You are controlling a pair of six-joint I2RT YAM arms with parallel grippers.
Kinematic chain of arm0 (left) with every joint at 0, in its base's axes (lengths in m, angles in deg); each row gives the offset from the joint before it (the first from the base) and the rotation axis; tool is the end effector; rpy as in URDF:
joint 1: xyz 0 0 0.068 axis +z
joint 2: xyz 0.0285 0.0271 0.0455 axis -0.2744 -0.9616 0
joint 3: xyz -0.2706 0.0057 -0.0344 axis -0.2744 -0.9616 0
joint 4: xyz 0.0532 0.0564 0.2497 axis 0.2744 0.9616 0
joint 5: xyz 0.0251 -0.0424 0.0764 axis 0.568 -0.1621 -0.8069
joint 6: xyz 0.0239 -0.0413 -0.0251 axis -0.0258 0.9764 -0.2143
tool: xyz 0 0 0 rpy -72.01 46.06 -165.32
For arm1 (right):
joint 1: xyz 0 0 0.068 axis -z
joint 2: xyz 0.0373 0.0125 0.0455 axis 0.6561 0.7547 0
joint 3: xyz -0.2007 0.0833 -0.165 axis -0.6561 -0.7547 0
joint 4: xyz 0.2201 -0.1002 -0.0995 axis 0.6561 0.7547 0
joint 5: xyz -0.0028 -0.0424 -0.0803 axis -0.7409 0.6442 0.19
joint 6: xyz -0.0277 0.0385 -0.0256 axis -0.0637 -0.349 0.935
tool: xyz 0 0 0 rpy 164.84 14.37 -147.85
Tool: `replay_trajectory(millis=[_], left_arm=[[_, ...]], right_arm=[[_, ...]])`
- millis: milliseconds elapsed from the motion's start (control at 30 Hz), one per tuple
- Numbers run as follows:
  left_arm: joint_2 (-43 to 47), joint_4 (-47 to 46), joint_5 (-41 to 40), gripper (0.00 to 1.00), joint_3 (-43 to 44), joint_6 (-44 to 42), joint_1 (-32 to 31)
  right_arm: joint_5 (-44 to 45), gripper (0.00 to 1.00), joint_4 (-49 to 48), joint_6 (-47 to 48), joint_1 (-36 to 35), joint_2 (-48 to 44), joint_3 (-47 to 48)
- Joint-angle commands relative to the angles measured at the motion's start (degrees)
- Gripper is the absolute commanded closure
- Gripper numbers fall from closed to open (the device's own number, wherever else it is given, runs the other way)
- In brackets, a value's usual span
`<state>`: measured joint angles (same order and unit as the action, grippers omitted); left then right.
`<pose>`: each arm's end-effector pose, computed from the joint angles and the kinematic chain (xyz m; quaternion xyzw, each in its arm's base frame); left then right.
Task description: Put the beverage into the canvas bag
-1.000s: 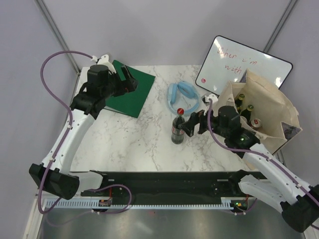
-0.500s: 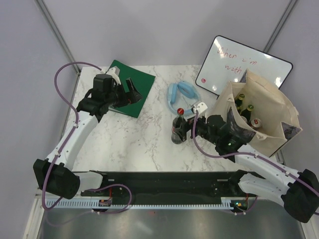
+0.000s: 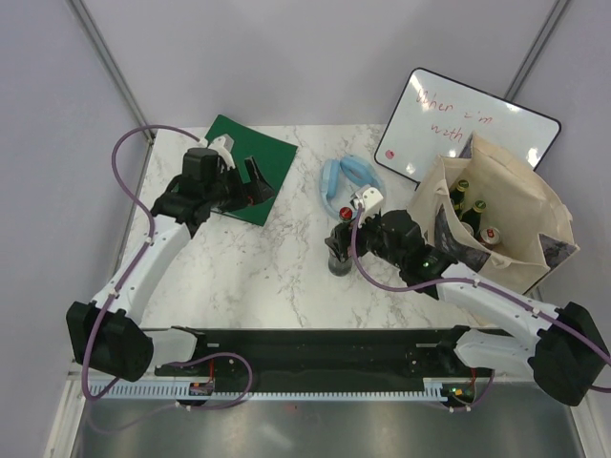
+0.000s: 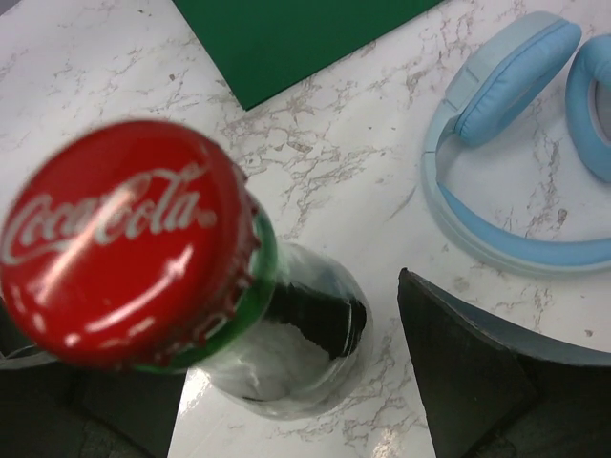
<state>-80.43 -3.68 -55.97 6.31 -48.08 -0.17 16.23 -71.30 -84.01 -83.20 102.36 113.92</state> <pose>0.2691 -0.0858 0.3388 -0.0450 0.8788 -0.2679 0.3923 0.1876 0.1714 0.2651 -0.2508 0.7697 0.2552 0.5288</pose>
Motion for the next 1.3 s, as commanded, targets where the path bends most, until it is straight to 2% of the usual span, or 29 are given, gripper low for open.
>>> replay_trajectory(millis=[0,333,633,733,767,833,867,900,967,1100,1267], left_arm=[[0.3,-2.1,1.9,0.02,-1.5,1.5,0.1],[0.9,-2.2,1.7,0.02,-2.5,1.3,0.1],[1.1,-2.3,1.2,0.02,-3.5,1.1,0.1],[0.9,-2.5,1.5,0.02,-3.6,1.2,0.1],[0.8,-2.5,1.5,0.02,-3.6,1.2,0.1],[0.8,-2.5,1.8,0.02,-3.6,1.2,0.1],[1.0,-2.4,1.9,0.02,-3.7,1.2,0.1],[1.2,-2.5,2.0,0.02,-3.7,1.2,0.1],[1.8,-2.5,1.9,0.02,-3.8,0.7,0.2],[2.7,-2.3,1.8,0.02,-4.3,0.3,0.1],[3.1,-2.2,2.6,0.02,-4.8,0.2,0.1]], right_arm=[[0.6,0.1,1.2,1.8,-0.3,0.7,2.4],[0.6,0.15,-3.9,0.5,-1.1,2.1,0.7],[1.2,0.28,-2.3,2.7,-1.6,0.5,0.1],[2.9,0.43,-1.5,3.2,-1.5,0.0,0.3],[2.9,0.55,-1.2,3.2,-1.5,0.0,0.7],[3.0,0.7,-0.5,2.8,-1.6,0.0,1.2],[3.2,0.89,-0.4,2.6,-1.5,-0.1,1.3],[4.3,1.0,-0.1,2.2,-1.6,-0.5,1.4],[5.4,1.0,0.7,1.0,-1.5,-1.0,2.7],[13.1,1.0,7.2,-1.8,-1.5,-0.1,9.2],[13.4,1.0,15.3,-2.6,-1.2,3.1,19.9]])
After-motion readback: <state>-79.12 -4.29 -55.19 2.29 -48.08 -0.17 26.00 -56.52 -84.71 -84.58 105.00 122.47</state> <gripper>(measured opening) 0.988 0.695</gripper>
